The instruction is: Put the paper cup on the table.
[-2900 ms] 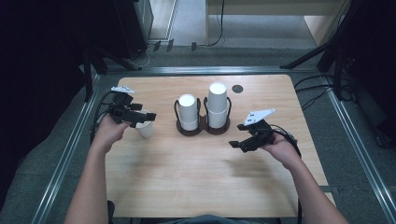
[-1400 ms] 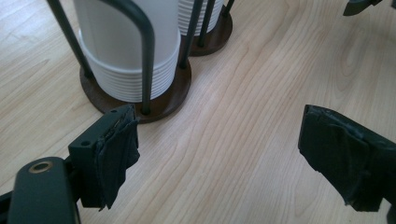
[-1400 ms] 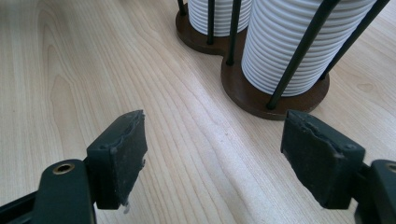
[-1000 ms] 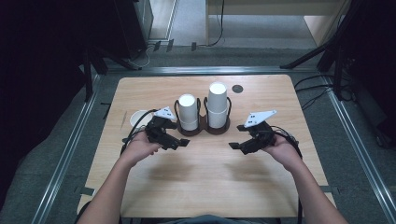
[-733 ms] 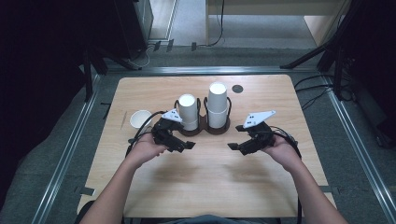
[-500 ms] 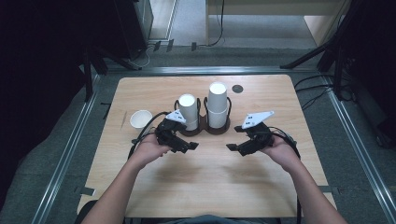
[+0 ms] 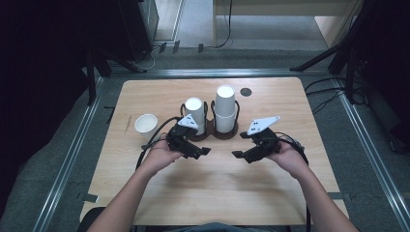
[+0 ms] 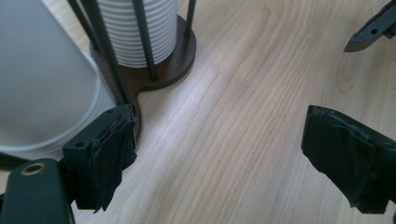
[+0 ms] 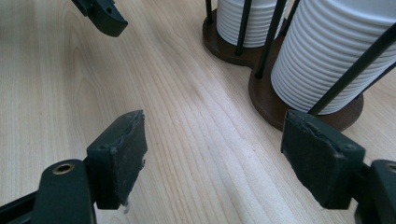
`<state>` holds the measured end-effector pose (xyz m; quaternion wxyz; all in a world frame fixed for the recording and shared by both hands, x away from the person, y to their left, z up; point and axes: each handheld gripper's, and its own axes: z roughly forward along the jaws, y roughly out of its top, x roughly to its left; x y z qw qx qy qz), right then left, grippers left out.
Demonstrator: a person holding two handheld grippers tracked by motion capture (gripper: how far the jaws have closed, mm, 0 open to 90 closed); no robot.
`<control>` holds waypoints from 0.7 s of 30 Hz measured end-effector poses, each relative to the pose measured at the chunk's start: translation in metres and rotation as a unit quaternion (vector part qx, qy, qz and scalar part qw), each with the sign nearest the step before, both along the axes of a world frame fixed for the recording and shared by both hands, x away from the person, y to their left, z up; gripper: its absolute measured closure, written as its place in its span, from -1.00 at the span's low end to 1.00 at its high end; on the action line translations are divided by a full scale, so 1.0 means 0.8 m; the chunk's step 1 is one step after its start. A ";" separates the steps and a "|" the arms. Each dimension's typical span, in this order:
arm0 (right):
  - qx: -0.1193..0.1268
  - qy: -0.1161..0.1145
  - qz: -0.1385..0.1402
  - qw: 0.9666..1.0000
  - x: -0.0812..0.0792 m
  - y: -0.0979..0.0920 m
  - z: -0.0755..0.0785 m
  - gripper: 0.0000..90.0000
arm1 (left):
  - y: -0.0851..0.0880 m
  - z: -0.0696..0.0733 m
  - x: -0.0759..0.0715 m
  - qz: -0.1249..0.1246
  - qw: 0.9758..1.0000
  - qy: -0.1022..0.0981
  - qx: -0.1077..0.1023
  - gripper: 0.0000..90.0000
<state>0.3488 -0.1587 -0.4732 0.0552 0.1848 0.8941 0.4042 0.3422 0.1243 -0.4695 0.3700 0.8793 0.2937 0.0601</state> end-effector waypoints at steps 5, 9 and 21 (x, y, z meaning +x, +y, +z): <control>-0.002 -0.001 0.001 1.000 0.000 0.001 0.000 -0.50 | -0.005 -0.001 -0.001 0.000 1.000 -0.005 -0.006 -0.77; -0.004 -0.001 0.002 1.000 -0.001 0.002 0.000 -0.50 | -0.008 -0.002 -0.002 -0.001 1.000 -0.006 -0.005 -0.77; -0.005 -0.001 0.003 1.000 -0.001 0.003 -0.001 -0.50 | -0.007 -0.004 -0.002 -0.001 1.000 -0.004 -0.002 -0.77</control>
